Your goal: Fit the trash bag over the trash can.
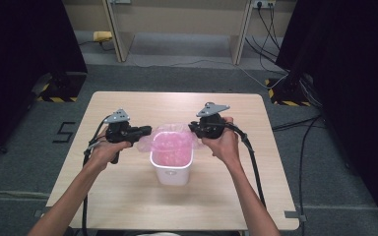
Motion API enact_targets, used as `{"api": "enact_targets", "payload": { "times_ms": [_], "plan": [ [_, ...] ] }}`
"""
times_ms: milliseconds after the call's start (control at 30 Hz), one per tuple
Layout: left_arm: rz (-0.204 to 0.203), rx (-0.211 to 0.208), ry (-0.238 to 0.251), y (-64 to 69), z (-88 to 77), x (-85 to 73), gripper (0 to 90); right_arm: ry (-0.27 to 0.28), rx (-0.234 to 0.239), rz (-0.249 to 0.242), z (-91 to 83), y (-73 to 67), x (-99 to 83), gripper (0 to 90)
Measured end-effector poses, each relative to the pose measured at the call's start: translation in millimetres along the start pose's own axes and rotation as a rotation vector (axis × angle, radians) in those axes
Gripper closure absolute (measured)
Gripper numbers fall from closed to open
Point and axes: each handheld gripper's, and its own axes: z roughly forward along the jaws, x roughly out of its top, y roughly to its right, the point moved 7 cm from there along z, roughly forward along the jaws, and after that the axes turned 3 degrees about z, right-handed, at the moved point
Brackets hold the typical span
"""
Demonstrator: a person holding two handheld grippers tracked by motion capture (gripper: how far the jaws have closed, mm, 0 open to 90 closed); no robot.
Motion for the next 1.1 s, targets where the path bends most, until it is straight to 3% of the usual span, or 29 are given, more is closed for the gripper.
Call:
{"api": "enact_targets", "payload": {
  "times_ms": [267,333,600,667,733,800,900,967,1100],
  "plan": [
    [-0.006,-0.012,-0.052,-1.3,10.6,-16.7,87.3,-0.104,0.045,0.041,15.5,14.1,-30.0,82.9],
    [-0.011,-0.013,-0.071,-2.3,12.2,-24.6,87.5,-0.106,0.064,0.051,17.8,14.0,-37.3,82.9],
    [-0.013,-0.035,-0.109,1.9,14.9,-50.2,88.0,-0.166,0.118,0.013,24.0,4.9,-53.6,80.6],
    [-0.009,-0.031,-0.106,2.3,11.5,-50.8,87.4,-0.190,0.126,0.009,24.6,2.8,-56.5,74.3],
    [0.004,-0.014,-0.096,1.2,4.9,-48.6,84.1,-0.216,0.109,0.033,24.1,3.9,-59.4,60.7],
    [0.002,-0.005,-0.074,0.2,-3.7,-44.6,79.8,-0.199,0.090,0.044,18.3,8.2,-60.3,58.1],
    [0.006,0.021,-0.039,-2.7,-17.7,-39.2,72.5,-0.116,0.068,0.095,-0.8,15.1,-56.2,54.8],
    [0.007,0.049,-0.023,-5.4,-26.8,-37.0,66.6,-0.087,0.056,0.095,-13.4,17.2,-53.4,50.1],
    [0.033,0.085,0.004,-6.9,-43.8,-33.3,60.5,0.001,0.098,0.085,-41.9,12.6,-45.1,44.3]
  ]
}}
